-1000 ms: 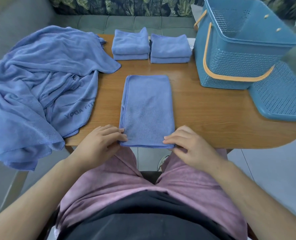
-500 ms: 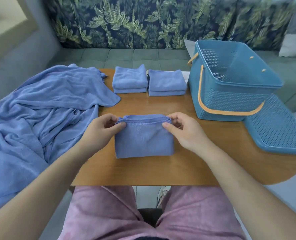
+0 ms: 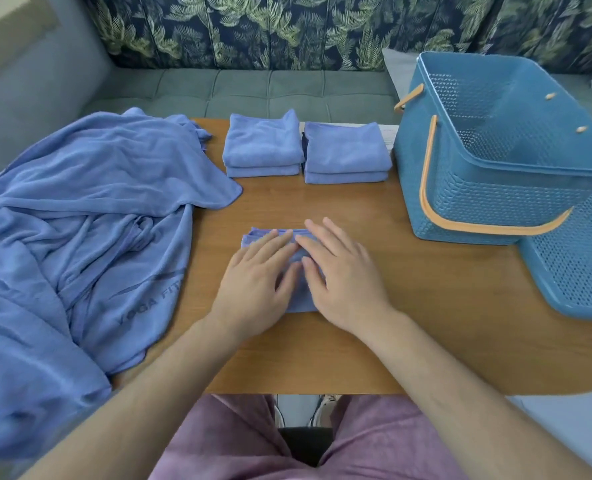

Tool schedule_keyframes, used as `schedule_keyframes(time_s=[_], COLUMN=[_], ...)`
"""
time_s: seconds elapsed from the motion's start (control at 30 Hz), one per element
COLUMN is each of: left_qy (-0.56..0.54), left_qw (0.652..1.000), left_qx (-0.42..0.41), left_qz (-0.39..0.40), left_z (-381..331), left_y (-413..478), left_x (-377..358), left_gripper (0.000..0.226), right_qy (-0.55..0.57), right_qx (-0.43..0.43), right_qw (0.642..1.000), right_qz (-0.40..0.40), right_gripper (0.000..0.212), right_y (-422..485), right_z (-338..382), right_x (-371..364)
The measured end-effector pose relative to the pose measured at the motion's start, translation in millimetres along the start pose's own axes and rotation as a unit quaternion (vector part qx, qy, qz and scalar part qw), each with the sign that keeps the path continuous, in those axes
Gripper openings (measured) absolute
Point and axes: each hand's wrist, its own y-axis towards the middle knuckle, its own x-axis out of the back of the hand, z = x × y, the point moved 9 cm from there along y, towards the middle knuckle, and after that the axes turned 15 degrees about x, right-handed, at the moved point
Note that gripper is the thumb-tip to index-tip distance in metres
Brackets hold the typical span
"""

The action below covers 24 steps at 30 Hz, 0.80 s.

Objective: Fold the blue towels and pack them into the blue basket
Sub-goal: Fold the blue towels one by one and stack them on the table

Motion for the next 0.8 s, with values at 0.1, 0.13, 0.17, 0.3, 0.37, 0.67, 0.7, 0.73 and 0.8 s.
schedule_keyframes(time_s=[0.1,0.13,0.17,0.3,0.37,0.67,0.7,0.73,0.8], left_qy=[0.049,0.061,0.069,0.104,0.073,-0.234,-0.251,-0.268,-0.283], left_qw=[0.997,0.994,0.992,0.977,0.976,0.923,0.919,0.914,0.914], left_qx=[0.023,0.048,0.076,0.184,0.203,0.296,0.296,0.297,0.288], left_qz=[0.057,0.074,0.080,0.016,0.026,0.078,0.072,0.065,0.045], left_z=[14.4,22.9,29.9,41.5,41.4,46.5,45.0,44.1,43.7], left_y=[-1.8,-0.5,-1.3,-18.3,-19.4,14.5,22.3,32.6,61.6], left_x=[-23.5,-26.0,-24.5,-2.4,-2.9,23.1,32.7,43.1,65.7], left_gripper=[0.054,0.058,0.061,0.058,0.050,0.037,0.037,0.036,0.035], right_qy=[0.007,0.011,0.011,-0.001,0.018,0.265,0.270,0.275,0.277], right_qx=[-0.046,-0.071,-0.094,-0.201,-0.197,-0.236,-0.231,-0.225,-0.209], right_qw=[0.995,0.992,0.989,0.976,0.980,0.928,0.927,0.926,0.930], right_qz=[0.087,0.102,0.110,0.086,0.022,-0.115,-0.121,-0.124,-0.124], right_gripper=[0.055,0.056,0.055,0.054,0.047,0.037,0.037,0.037,0.038], right_y=[-16.8,-23.1,-28.8,-45.7,-44.4,-17.6,-6.5,7.6,44.8], right_z=[-7.2,-15.4,-21.6,-27.8,-21.0,-24.0,-25.7,-28.8,-37.7], right_x=[-29.7,-33.1,-32.4,-17.8,-9.8,16.2,22.4,28.7,42.6])
